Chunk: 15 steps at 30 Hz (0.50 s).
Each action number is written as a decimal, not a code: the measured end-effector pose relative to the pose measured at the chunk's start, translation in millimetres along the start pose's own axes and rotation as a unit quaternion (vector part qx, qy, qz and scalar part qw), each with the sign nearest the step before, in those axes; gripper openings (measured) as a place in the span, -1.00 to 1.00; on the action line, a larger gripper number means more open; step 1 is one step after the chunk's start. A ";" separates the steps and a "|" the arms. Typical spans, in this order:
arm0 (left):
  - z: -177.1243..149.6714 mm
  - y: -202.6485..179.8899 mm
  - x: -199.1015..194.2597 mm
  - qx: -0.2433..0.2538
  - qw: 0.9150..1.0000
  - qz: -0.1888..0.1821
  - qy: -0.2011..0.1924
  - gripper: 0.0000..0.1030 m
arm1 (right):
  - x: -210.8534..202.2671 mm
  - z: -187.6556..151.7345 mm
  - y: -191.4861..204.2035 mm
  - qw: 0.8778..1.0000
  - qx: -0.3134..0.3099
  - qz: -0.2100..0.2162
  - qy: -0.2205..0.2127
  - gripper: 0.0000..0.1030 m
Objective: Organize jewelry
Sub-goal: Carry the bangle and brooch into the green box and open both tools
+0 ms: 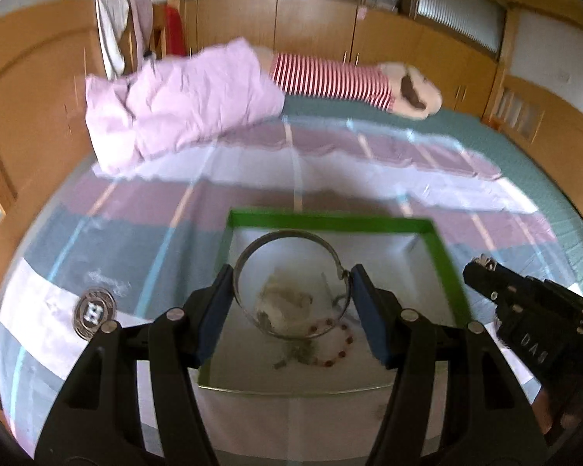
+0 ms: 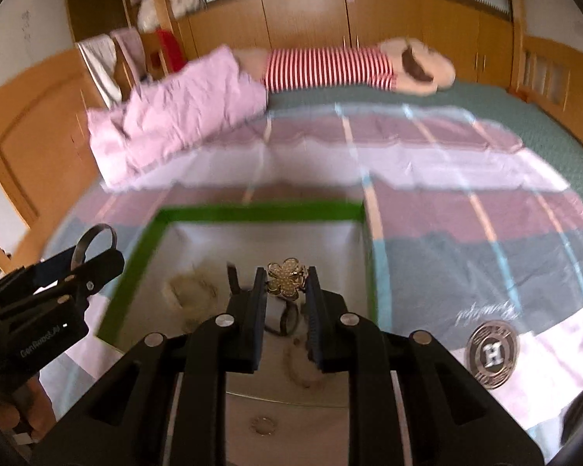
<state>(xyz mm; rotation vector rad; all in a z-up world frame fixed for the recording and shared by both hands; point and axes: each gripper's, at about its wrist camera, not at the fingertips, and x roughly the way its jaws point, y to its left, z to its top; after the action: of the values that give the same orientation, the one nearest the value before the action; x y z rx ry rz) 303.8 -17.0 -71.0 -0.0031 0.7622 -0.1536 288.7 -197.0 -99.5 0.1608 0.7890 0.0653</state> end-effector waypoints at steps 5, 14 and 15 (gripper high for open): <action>-25.9 1.7 39.4 0.002 0.999 -0.003 0.046 0.18 | 32.3 -21.3 -1.2 0.999 -0.003 -0.010 0.040 -0.61; -37.5 8.7 20.2 -0.005 0.999 -0.003 0.041 0.43 | -16.9 -30.9 -13.7 1.000 0.010 0.012 0.007 -0.08; -40.3 9.7 11.2 -0.006 0.999 -0.001 0.036 0.45 | -25.3 -35.3 -15.8 1.000 0.013 0.019 0.003 -0.08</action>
<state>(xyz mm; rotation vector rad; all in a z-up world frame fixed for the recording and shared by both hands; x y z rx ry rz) 285.4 -6.8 -108.4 -0.0100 0.8355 -0.1525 245.8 -211.3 -109.0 0.2002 0.7935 0.0918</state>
